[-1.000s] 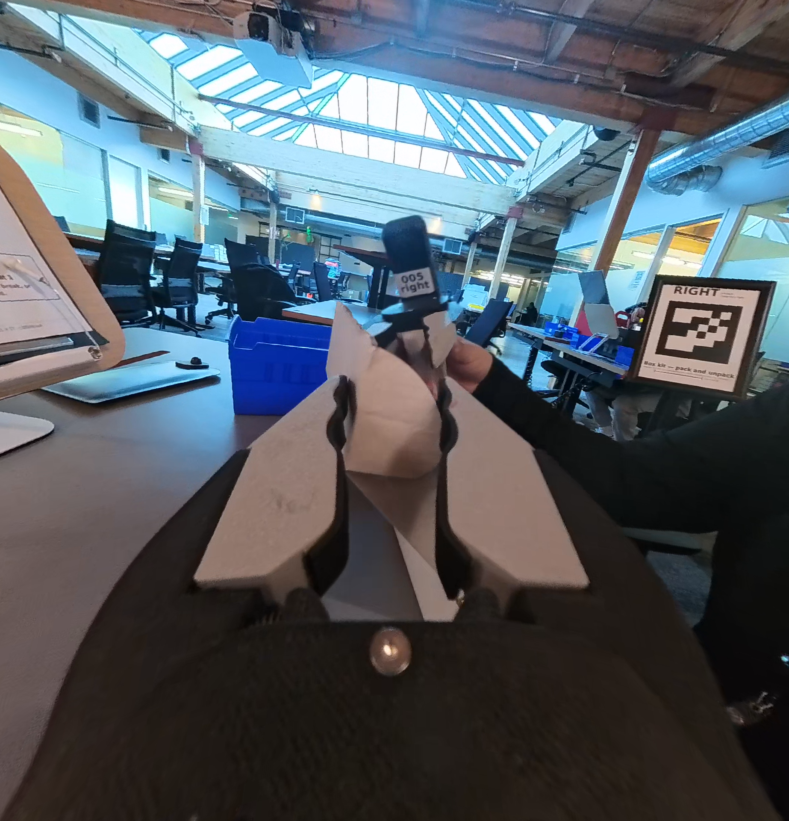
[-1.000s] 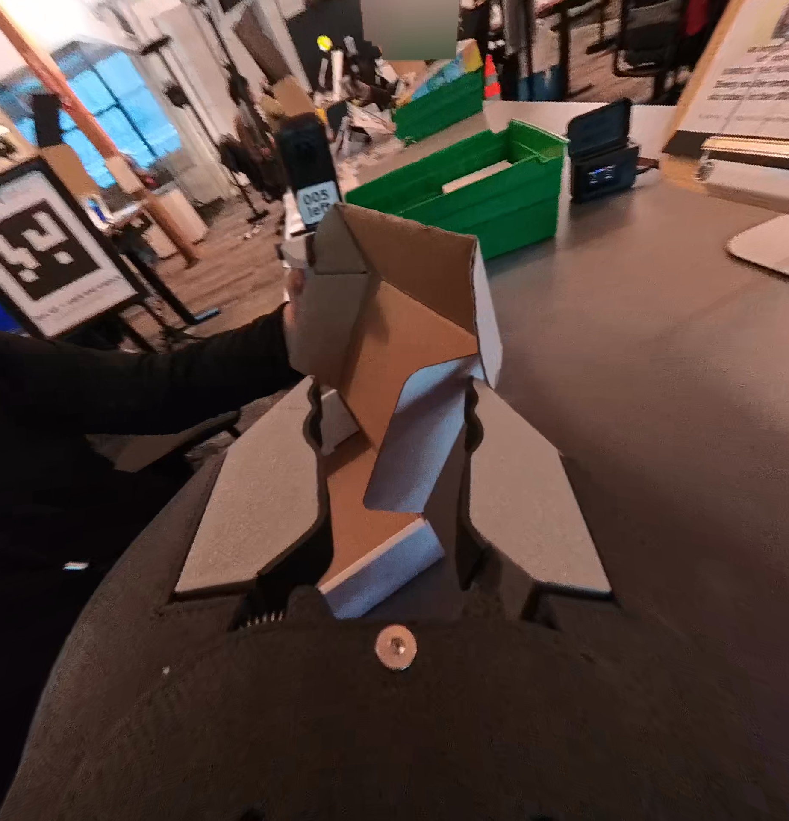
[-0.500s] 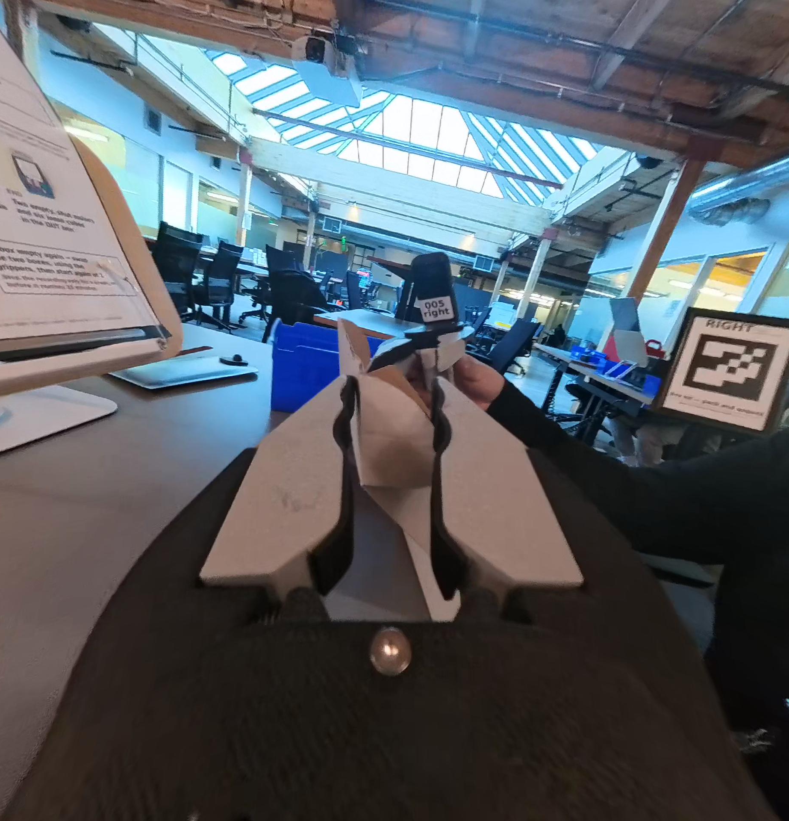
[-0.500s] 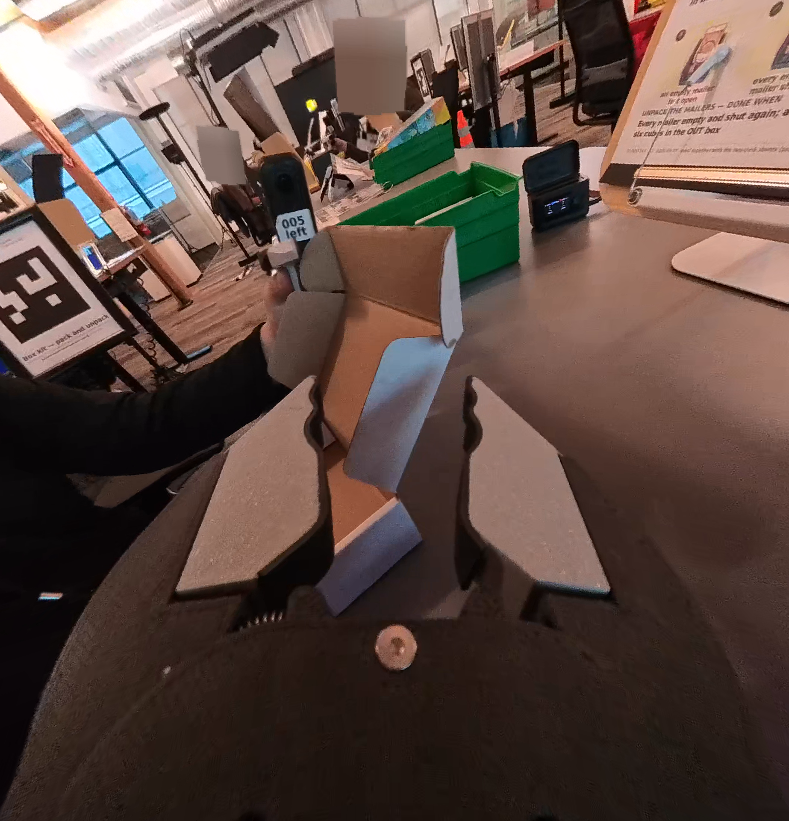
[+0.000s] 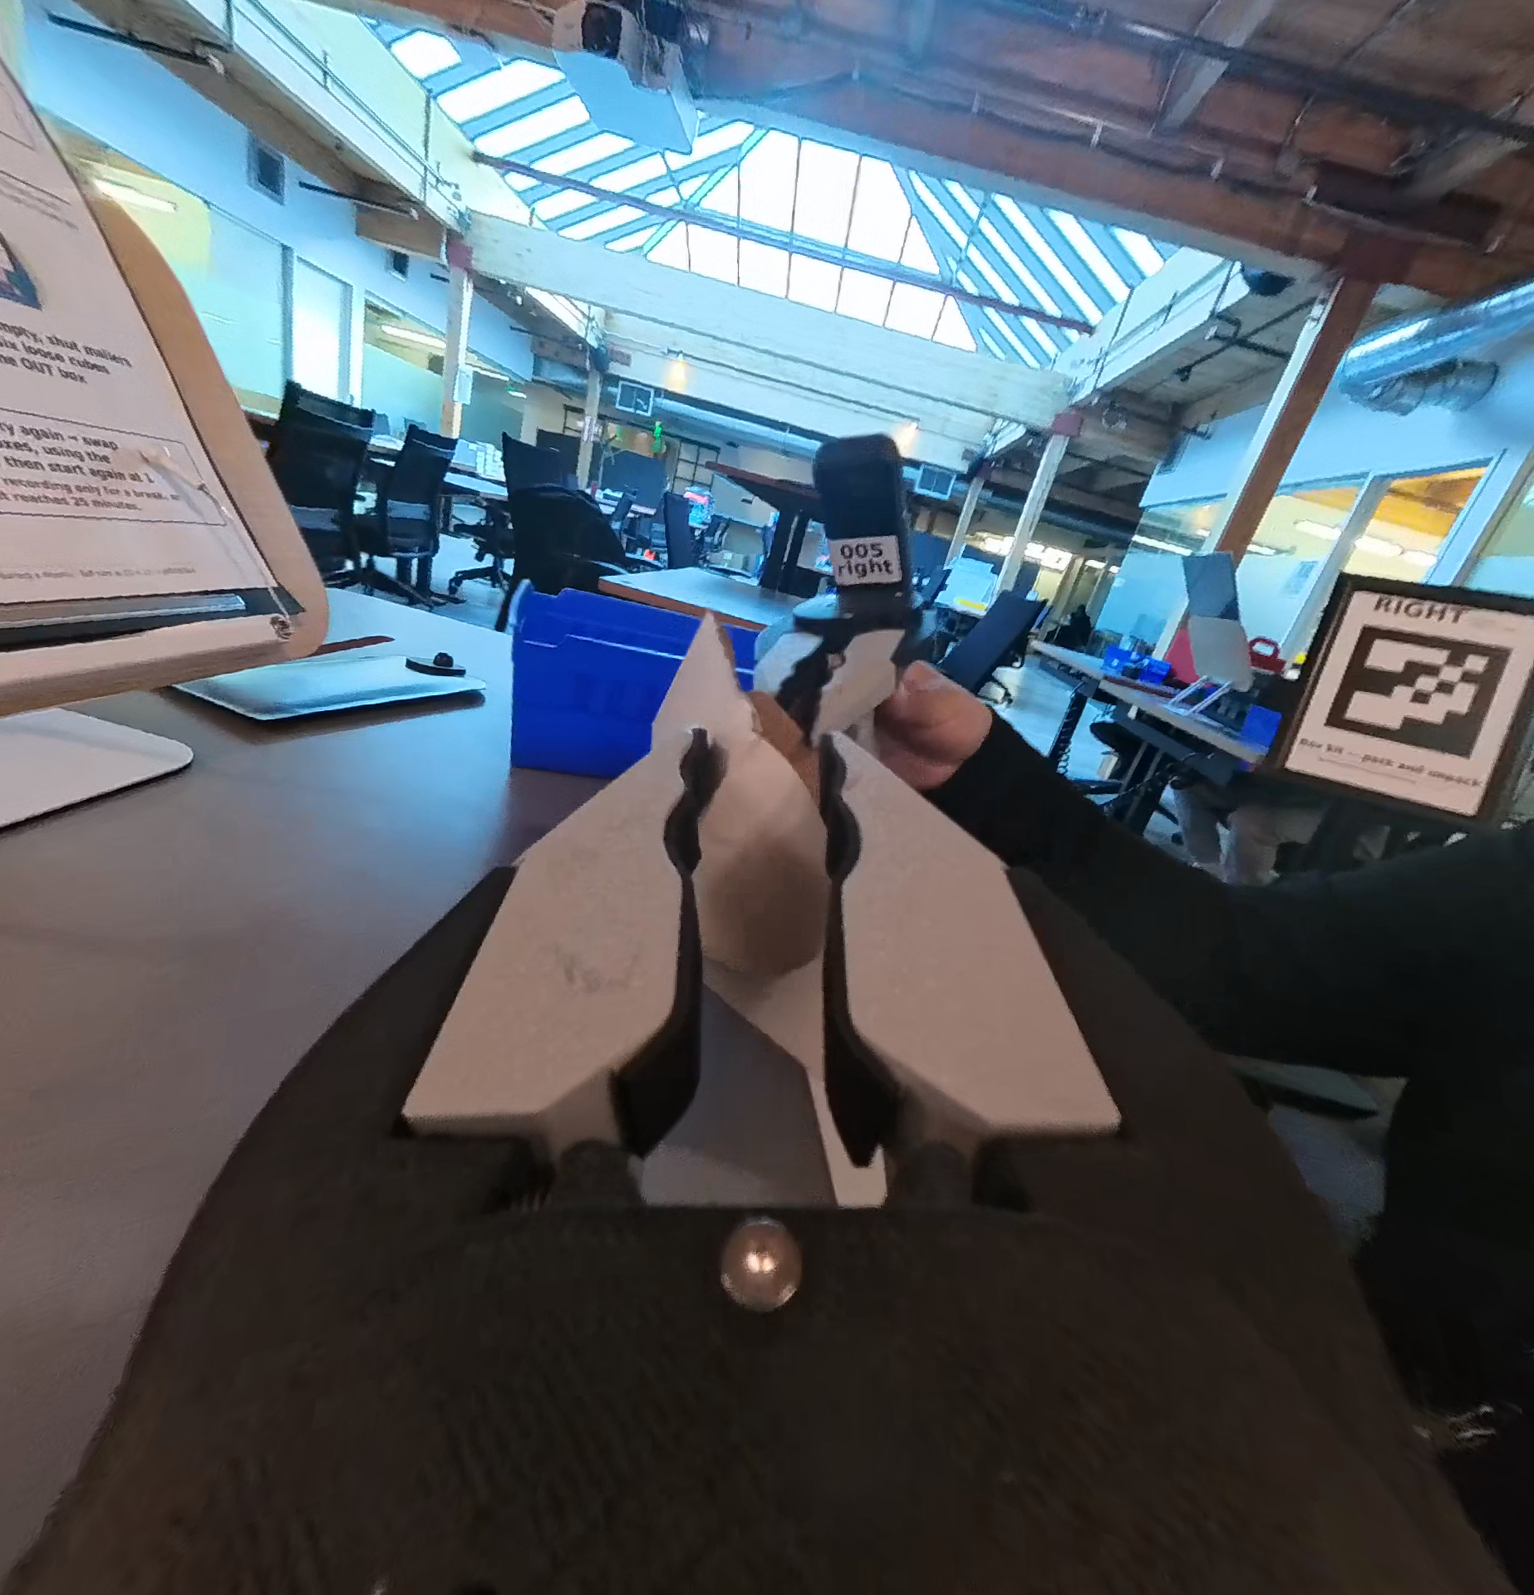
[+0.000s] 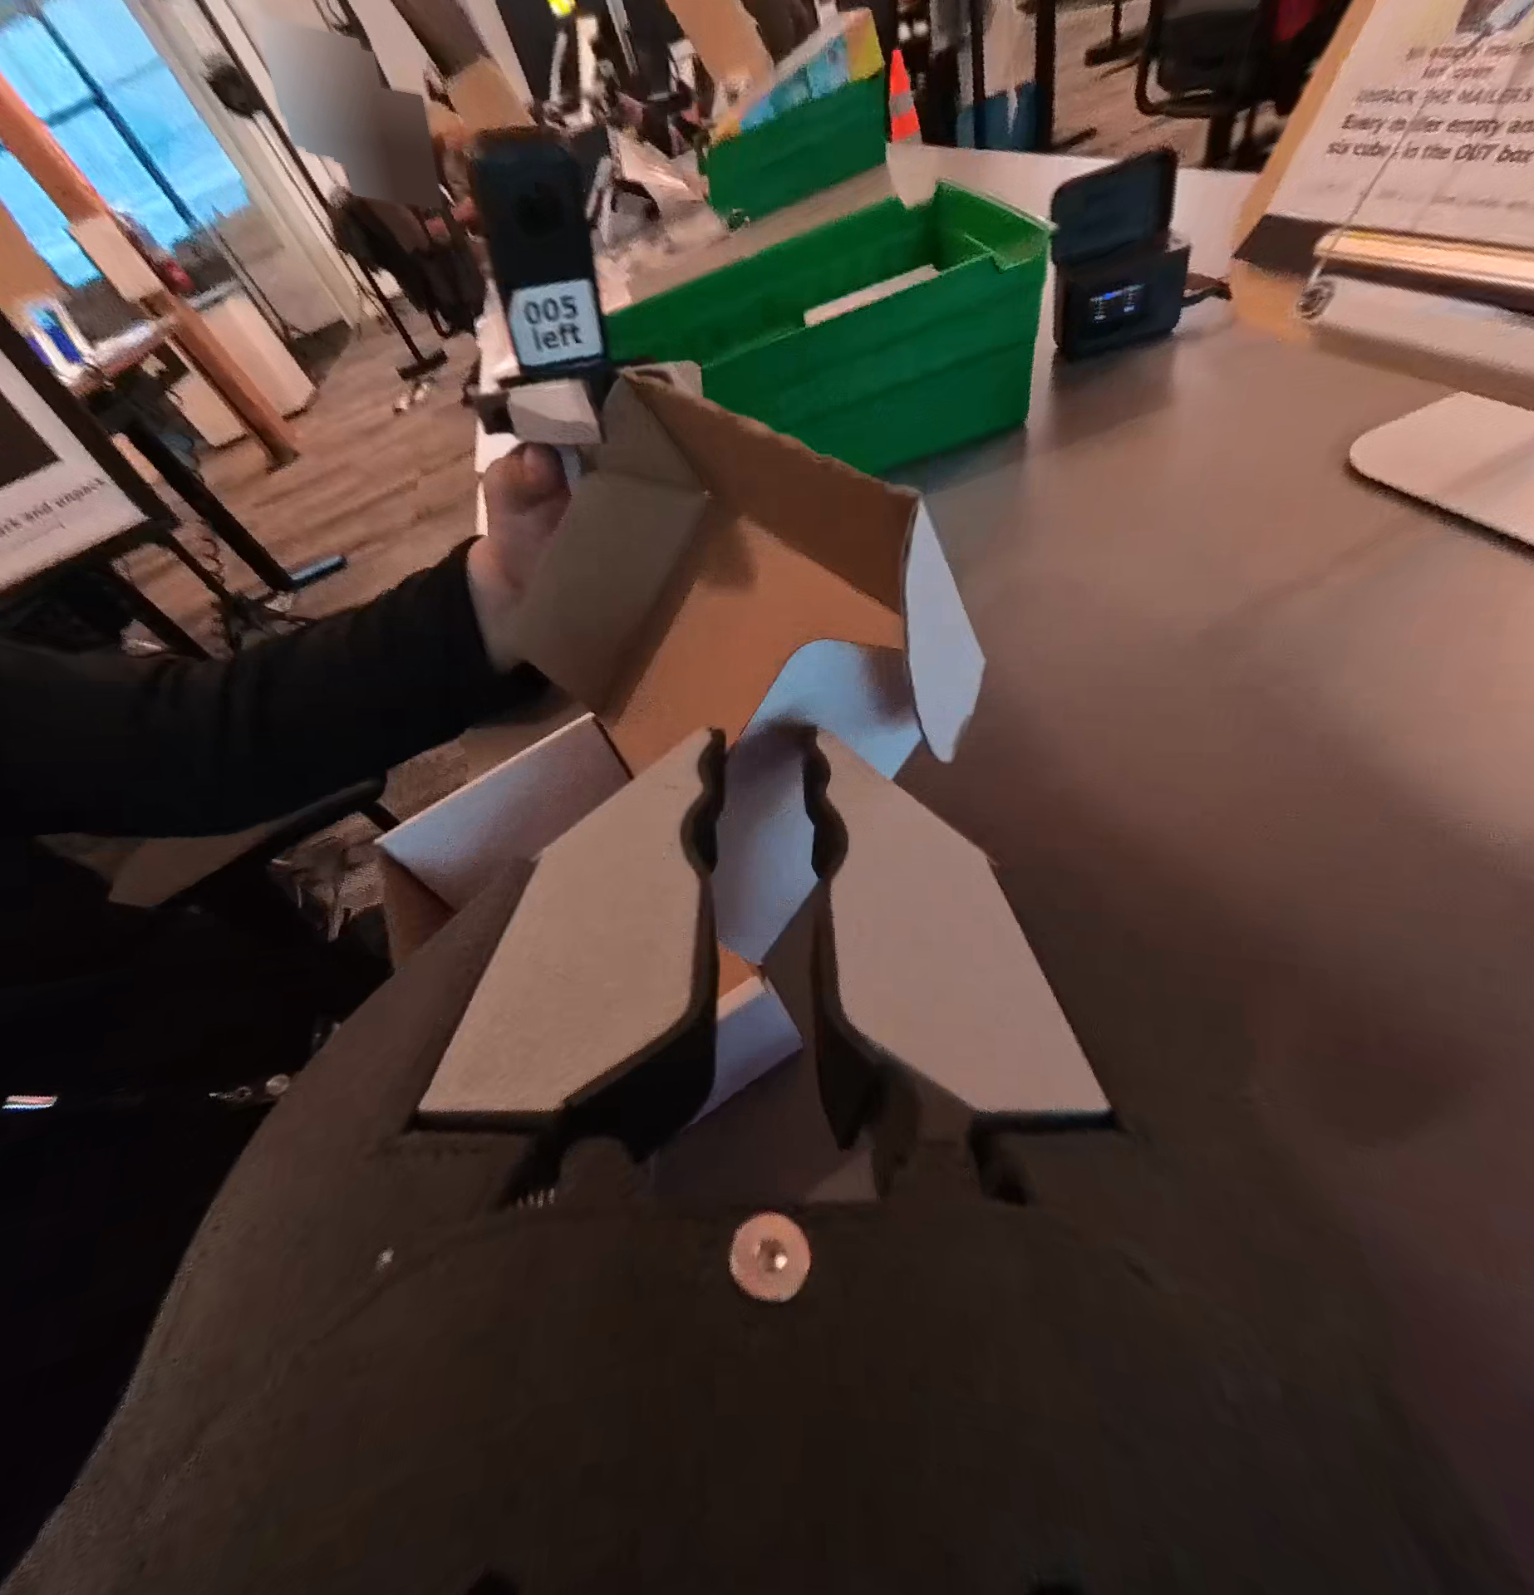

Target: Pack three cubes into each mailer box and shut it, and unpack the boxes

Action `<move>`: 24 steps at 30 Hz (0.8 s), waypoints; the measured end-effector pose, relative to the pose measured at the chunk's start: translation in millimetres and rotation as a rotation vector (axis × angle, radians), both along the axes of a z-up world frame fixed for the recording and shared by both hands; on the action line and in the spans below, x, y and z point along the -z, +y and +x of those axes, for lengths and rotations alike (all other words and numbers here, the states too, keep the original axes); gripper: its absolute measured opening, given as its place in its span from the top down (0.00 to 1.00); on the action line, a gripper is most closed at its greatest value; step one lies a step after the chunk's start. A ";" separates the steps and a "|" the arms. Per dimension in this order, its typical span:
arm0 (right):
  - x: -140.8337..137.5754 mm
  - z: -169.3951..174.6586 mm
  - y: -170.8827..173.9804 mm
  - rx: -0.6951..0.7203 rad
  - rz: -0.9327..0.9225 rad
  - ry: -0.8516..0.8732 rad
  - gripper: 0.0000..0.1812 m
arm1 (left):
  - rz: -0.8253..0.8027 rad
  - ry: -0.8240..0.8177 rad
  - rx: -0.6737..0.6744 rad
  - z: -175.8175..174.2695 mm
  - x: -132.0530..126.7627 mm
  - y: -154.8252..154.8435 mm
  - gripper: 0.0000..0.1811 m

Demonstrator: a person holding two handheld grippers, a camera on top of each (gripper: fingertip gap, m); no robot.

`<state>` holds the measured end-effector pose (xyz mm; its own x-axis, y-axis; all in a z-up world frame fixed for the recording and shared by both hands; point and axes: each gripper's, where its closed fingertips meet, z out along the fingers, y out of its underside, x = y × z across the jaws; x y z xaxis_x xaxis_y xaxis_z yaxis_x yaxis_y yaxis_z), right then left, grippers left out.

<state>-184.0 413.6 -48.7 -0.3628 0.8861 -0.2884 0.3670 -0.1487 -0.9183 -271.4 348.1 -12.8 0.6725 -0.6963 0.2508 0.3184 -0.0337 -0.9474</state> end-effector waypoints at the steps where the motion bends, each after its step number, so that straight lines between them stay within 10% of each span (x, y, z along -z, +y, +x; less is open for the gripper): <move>1: 1.1 -0.9 -0.7 0.008 0.016 -0.010 0.92 | -0.001 0.022 -0.008 1.9 2.2 1.1 0.87; 12: -6.5 27.6 -11.3 -0.052 0.293 -0.007 0.96 | 0.068 0.064 0.005 10.2 -5.5 -6.7 0.88; 24: -59.6 38.5 29.2 0.064 -0.160 0.195 0.79 | 0.102 -0.070 -0.098 -27.6 -23.9 -10.6 0.82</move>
<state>-145.6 442.8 10.9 -0.3699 0.8578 -0.3569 0.1703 -0.3150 -0.9337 -299.1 337.4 11.2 0.7218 -0.6525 0.2305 0.3805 0.0960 -0.9198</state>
